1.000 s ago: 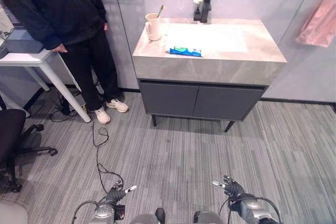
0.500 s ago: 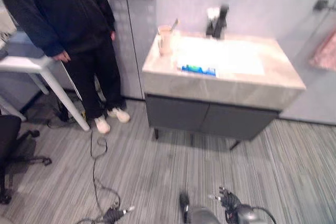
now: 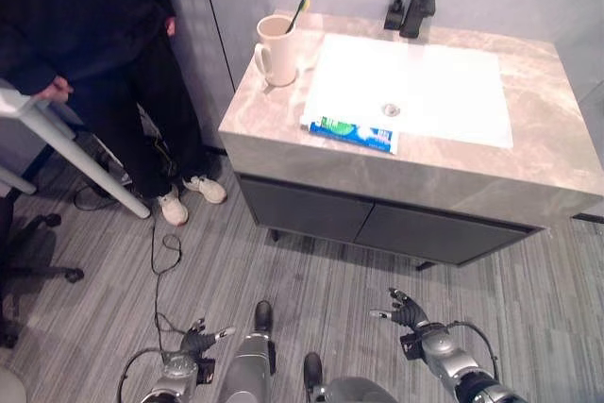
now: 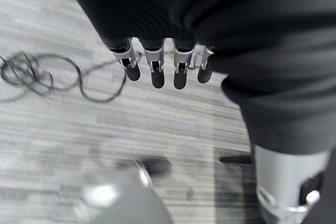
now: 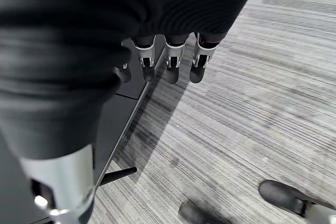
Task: Put brush and paste in cup on sink, flatten towel.
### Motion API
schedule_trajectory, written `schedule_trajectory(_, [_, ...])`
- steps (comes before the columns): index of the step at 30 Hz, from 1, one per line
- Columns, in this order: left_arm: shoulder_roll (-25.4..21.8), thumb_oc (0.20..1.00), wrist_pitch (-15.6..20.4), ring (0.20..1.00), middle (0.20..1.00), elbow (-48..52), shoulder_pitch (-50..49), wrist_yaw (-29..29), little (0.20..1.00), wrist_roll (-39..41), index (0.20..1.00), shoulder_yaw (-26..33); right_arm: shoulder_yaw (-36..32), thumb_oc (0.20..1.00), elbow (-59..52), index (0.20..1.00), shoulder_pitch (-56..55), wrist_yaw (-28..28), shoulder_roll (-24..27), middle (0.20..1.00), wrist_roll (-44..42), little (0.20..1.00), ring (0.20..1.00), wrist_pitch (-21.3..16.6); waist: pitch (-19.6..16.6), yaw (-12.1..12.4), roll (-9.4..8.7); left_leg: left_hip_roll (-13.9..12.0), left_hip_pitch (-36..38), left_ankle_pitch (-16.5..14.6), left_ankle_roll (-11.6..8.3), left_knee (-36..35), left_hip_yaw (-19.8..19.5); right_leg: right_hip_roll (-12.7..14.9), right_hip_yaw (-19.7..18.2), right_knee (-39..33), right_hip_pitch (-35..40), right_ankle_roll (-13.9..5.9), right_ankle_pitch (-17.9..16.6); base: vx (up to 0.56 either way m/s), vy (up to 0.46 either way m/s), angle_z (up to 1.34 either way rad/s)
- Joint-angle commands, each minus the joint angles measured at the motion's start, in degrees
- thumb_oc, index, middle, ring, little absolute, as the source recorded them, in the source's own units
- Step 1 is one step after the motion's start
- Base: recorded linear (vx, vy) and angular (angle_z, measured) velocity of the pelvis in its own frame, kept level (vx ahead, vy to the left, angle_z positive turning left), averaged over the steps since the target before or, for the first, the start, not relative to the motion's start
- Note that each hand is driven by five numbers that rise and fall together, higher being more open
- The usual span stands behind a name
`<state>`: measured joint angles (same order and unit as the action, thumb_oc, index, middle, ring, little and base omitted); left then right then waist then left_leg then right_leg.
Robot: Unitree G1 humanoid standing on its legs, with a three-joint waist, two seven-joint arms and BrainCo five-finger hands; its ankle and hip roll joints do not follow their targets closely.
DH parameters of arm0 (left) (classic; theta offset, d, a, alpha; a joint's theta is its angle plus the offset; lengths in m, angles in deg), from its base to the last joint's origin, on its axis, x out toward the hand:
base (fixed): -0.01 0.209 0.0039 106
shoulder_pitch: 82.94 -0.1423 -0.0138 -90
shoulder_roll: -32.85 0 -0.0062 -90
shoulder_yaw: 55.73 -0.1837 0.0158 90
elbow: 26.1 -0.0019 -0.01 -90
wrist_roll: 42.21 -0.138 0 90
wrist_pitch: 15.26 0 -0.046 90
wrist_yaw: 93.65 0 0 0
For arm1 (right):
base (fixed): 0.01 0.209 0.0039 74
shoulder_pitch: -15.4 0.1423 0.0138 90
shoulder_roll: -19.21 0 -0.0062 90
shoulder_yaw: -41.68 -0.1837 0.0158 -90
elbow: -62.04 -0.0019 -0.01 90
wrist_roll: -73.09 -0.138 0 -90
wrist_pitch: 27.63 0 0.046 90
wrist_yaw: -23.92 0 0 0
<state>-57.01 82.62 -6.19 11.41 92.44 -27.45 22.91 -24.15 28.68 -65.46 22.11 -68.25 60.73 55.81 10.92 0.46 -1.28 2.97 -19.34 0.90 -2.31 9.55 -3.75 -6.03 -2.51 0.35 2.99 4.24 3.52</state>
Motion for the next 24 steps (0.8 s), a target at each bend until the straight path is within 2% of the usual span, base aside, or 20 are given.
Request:
schedule_trajectory(1, [-2.39,1.000,2.05,1.000,1.000,0.47,-1.03,0.56,1.000,-2.17,1.000,0.73,-1.34,1.000,-5.12,1.000,-4.75,1.28,1.51,1.000,2.94,1.000,1.000,-2.26,-3.04,-0.04,-0.56,0.90,5.56,0.99,1.59,1.47,1.22,4.94,-1.75,11.99,-6.35,-8.89,0.22,0.21,0.201,-0.46])
schedule_trajectory(3, [-2.38,1.000,2.14,1.000,1.000,0.54,-1.58,0.64,1.000,-2.15,1.000,1.18,-1.62,1.000,-5.70,1.000,-5.17,1.29,1.43,1.000,3.31,1.000,1.000,-2.26,-3.24,-0.02,-0.42,1.08,6.30,0.37,2.21,1.18,1.91,5.45,-2.10,13.54,-6.95,-9.63,-0.08,0.16,0.172,-0.49])
schedule_trajectory(6, [-2.62,1.000,2.37,1.000,1.000,1.38,-2.68,0.80,1.000,-2.18,1.000,1.85,-1.66,1.000,-6.39,1.000,-5.55,1.51,1.60,1.000,4.99,1.000,1.000,-2.24,-2.67,-0.02,0.29,1.18,9.08,-0.64,3.79,-0.11,3.46,6.71,-2.05,21.90,-11.63,-12.35,-6.24,0.14,0.170,-0.41])
schedule_trajectory(8, [-2.71,1.000,2.39,1.000,1.000,1.61,-3.16,0.75,1.000,-2.07,1.000,1.86,-1.61,1.000,-7.17,1.000,-5.59,1.60,1.68,1.000,5.24,1.000,1.000,-2.21,-1.79,-0.38,1.21,0.62,10.77,-0.83,4.23,-1.12,3.52,6.47,-0.96,25.63,-14.35,-12.54,-7.78,0.09,0.121,-0.41])
schedule_trajectory(9, [-2.58,1.000,2.40,1.000,1.000,1.94,-3.70,0.68,1.000,-1.96,1.000,1.92,-1.62,1.000,-7.88,1.000,-5.82,1.66,1.82,1.000,5.55,1.000,1.000,-2.11,-1.69,-0.41,1.39,0.53,11.54,-1.09,4.31,-1.63,3.70,7.56,0.56,25.16,-14.85,-12.41,-7.47,0.13,0.060,-0.29])
schedule_trajectory(10, [-2.43,1.000,2.53,1.000,1.000,1.92,-3.90,0.75,1.000,-1.84,1.000,2.02,-1.65,1.000,-7.83,1.000,-5.83,1.44,1.69,1.000,5.84,1.000,1.000,-2.10,-1.81,-0.21,1.58,0.01,12.36,-1.42,4.04,-2.44,4.22,10.09,3.27,22.18,-15.13,-12.23,-6.99,0.14,-0.019,-0.10])
schedule_trajectory(11, [-2.12,1.000,2.54,1.000,1.000,1.91,-4.22,0.78,1.000,-1.76,1.000,2.09,-1.66,1.000,-8.46,1.000,-5.85,1.39,1.74,1.000,5.91,1.000,1.000,-2.05,-2.03,-0.17,1.80,-0.64,12.92,-1.59,3.69,-3.03,4.24,11.49,4.56,19.26,-14.81,-11.99,-6.38,0.22,-0.175,-0.07])
schedule_trajectory(12, [-1.77,1.000,2.92,1.000,1.000,1.23,-4.36,1.00,1.000,-1.15,1.000,2.26,-1.69,1.000,-8.44,1.000,-5.14,1.23,1.67,1.000,6.14,1.000,1.000,-2.10,-2.16,-0.06,1.70,-1.95,14.42,-2.19,2.43,-4.41,4.16,16.19,6.64,10.49,-16.16,-12.65,-9.01,0.17,-0.168,-0.18])
schedule_trajectory(13, [-1.75,1.000,2.94,1.000,1.000,1.20,-4.36,1.00,1.000,-1.14,1.000,2.25,-1.68,1.000,-8.42,1.000,-5.13,1.22,1.68,1.000,6.14,1.000,1.000,-2.12,-2.00,-0.12,1.81,-2.04,14.66,-2.30,2.41,-4.43,4.08,16.11,6.76,10.31,-15.82,-12.64,-9.02,0.27,-0.278,-0.35])
schedule_trajectory(14, [-1.52,1.000,2.99,1.000,1.000,0.50,-4.25,1.14,1.000,-0.85,1.000,2.40,-1.22,1.000,-8.29,1.000,-4.30,1.16,1.50,1.000,6.86,1.000,1.000,-1.96,-1.91,-0.45,1.02,-2.75,16.48,-3.05,1.23,-4.76,3.51,19.04,5.58,5.57,-16.03,-14.26,-13.36,0.15,-0.145,-0.31])
schedule_trajectory(15, [-1.51,1.000,3.00,1.000,1.000,0.49,-4.24,1.14,1.000,-0.85,1.000,2.41,-1.22,1.000,-8.27,1.000,-4.28,1.15,1.50,1.000,6.86,1.000,1.000,-1.97,-1.73,-0.47,1.09,-2.81,16.71,-3.10,1.22,-4.79,3.47,18.97,5.65,5.40,-15.71,-14.26,-13.42,0.20,-0.229,-0.07])
schedule_trajectory(16, [-1.57,1.000,3.01,1.000,1.000,0.22,-4.21,1.21,1.000,-1.37,1.000,2.08,-1.06,1.000,-9.17,1.000,-4.58,1.30,1.87,1.000,7.24,1.000,1.000,-1.82,-1.84,-0.86,0.59,-3.16,17.30,-3.39,0.77,-4.93,2.71,18.82,3.62,4.12,-14.98,-14.91,-13.75,0.13,-0.149,0.16])
schedule_trajectory(18, [-1.94,1.000,3.28,1.000,1.000,1.04,-4.56,1.18,1.000,-3.02,1.000,1.39,-1.27,1.000,-10.09,1.000,-5.64,1.19,2.36,1.000,7.57,1.000,1.000,-2.09,-2.74,-0.31,-0.55,-4.01,17.46,-3.56,-0.25,-4.26,2.60,17.57,4.06,2.91,-12.66,-14.70,-11.75,0.16,-0.223,0.32])
schedule_trajectory(19, [-2.12,1.000,3.30,1.000,1.000,0.84,-4.55,1.12,1.000,-3.60,1.000,0.95,-1.09,1.000,-9.77,1.000,-5.63,1.14,2.77,1.000,7.62,1.000,1.000,-2.29,-3.12,-0.26,-0.71,-4.45,17.22,-3.34,-0.77,-4.09,2.01,16.59,4.50,2.68,-12.22,-14.34,-11.32,0.24,-0.497,0.49])
schedule_trajectory(20, [-3.24,1.000,3.35,1.000,1.000,3.35,-5.38,0.83,1.000,-5.28,1.000,0.32,-1.68,1.000,-11.41,1.000,-6.50,1.59,5.93,1.000,8.26,1.000,1.000,-2.51,-4.82,-0.53,0.13,-7.95,17.31,-1.46,-3.15,-5.65,0.11,14.03,7.66,1.20,-9.80,-13.05,-9.22,0.19,-0.418,0.44])
schedule_trajectory(24, [-4.41,1.000,3.78,1.000,1.000,6.44,-4.92,1.70,1.000,-6.27,1.000,-0.12,-2.25,1.000,-10.17,1.000,-6.05,0.73,6.50,1.000,7.81,1.000,1.000,-2.92,-4.41,-0.70,0.38,-9.10,15.27,0.42,-4.63,-3.18,-0.41,13.21,9.49,1.11,-9.06,-12.06,-8.07,0.06,-0.207,0.55])
